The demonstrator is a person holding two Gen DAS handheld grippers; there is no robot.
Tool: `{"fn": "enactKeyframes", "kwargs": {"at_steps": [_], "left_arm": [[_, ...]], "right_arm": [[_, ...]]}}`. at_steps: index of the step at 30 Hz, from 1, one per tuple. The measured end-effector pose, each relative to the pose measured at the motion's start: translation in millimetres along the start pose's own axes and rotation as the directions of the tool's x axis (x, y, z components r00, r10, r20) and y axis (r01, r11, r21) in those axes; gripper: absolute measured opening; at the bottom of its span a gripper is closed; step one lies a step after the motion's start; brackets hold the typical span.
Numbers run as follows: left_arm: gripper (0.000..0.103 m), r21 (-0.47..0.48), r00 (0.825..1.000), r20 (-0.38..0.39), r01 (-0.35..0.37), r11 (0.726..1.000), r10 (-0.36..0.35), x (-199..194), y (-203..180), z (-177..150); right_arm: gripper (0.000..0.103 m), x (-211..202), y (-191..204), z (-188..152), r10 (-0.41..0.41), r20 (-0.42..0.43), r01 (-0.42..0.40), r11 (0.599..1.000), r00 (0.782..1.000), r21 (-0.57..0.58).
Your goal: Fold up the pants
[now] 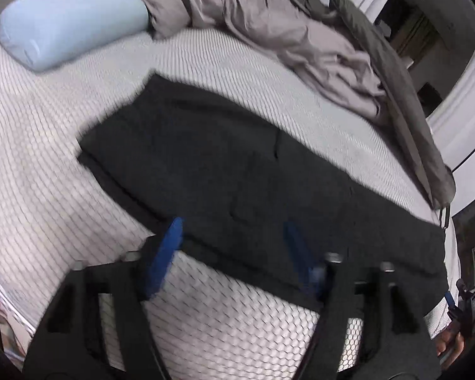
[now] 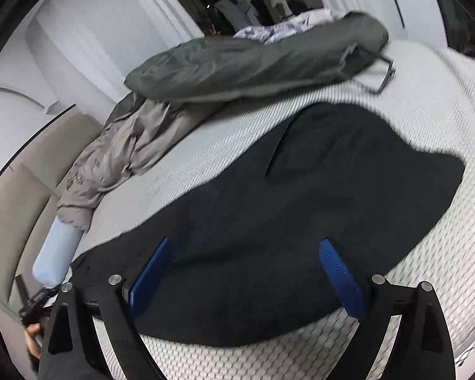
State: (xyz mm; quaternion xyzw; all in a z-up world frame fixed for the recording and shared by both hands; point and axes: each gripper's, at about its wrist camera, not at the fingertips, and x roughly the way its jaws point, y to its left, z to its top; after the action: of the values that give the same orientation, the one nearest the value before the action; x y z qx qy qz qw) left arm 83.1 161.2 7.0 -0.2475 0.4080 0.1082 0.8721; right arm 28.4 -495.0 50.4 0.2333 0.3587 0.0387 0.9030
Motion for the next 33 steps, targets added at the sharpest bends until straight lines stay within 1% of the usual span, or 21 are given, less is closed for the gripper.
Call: {"fn": "enactKeyframes", "kwargs": {"at_steps": [2, 4, 5, 8, 10, 14, 17, 20, 28, 33], "left_arm": [[0.053, 0.06, 0.999, 0.004, -0.035, 0.998, 0.035, 6.2, -15.9, -16.1], [0.053, 0.124, 0.995, 0.029, -0.094, 0.988, 0.091, 8.1, -31.7, -29.7], [0.053, 0.142, 0.994, 0.03, -0.109, 0.984, 0.106, 8.4, -37.3, -35.7], [0.053, 0.149, 0.995, 0.023, -0.102, 0.984, 0.099, 7.9, -46.1, -48.3], [0.053, 0.171, 0.994, 0.015, -0.105, 0.98, 0.104, 7.3, -50.9, -55.4], [0.053, 0.219, 0.989, 0.042, -0.147, 0.965, 0.141, 6.1, -61.4, -61.9], [0.053, 0.232, 0.982, 0.055, -0.19, 0.954, 0.182, 10.7, -65.3, -55.2], [0.053, 0.229, 0.985, 0.036, -0.175, 0.958, 0.171, 14.2, -64.5, -52.4], [0.053, 0.222, 0.986, 0.037, -0.168, 0.961, 0.164, 12.0, -64.2, -46.6], [0.053, 0.217, 0.992, 0.009, -0.127, 0.968, 0.129, 13.2, -62.3, -47.0]], "right_arm": [[0.095, 4.7, -0.1, -10.1, 0.018, -0.007, -0.018, 1.0, 1.0, -0.017], [0.095, 11.6, -0.8, -14.8, 0.004, -0.025, -0.005, 1.0, 1.0, -0.029], [0.095, 13.5, -1.8, -17.7, -0.001, -0.032, 0.0, 0.999, 1.0, -0.033], [0.095, 17.6, 0.5, -26.7, 0.01, -0.035, -0.011, 0.999, 0.999, -0.033], [0.095, 18.0, -1.0, -29.0, 0.017, -0.045, -0.018, 1.0, 0.999, -0.024], [0.095, 18.9, 5.7, -33.1, 0.0, -0.051, -0.003, 0.998, 0.999, -0.063], [0.095, 23.1, 10.1, -34.9, -0.03, -0.061, 0.024, 0.995, 0.998, -0.098], [0.095, 30.3, 12.9, -36.0, -0.045, -0.084, 0.035, 0.992, 0.995, -0.118], [0.095, 40.6, 17.1, -38.2, -0.052, -0.111, 0.036, 0.99, 0.992, -0.138], [0.095, 47.2, 13.8, -39.2, -0.051, -0.131, 0.036, 0.993, 0.99, -0.109]]}}
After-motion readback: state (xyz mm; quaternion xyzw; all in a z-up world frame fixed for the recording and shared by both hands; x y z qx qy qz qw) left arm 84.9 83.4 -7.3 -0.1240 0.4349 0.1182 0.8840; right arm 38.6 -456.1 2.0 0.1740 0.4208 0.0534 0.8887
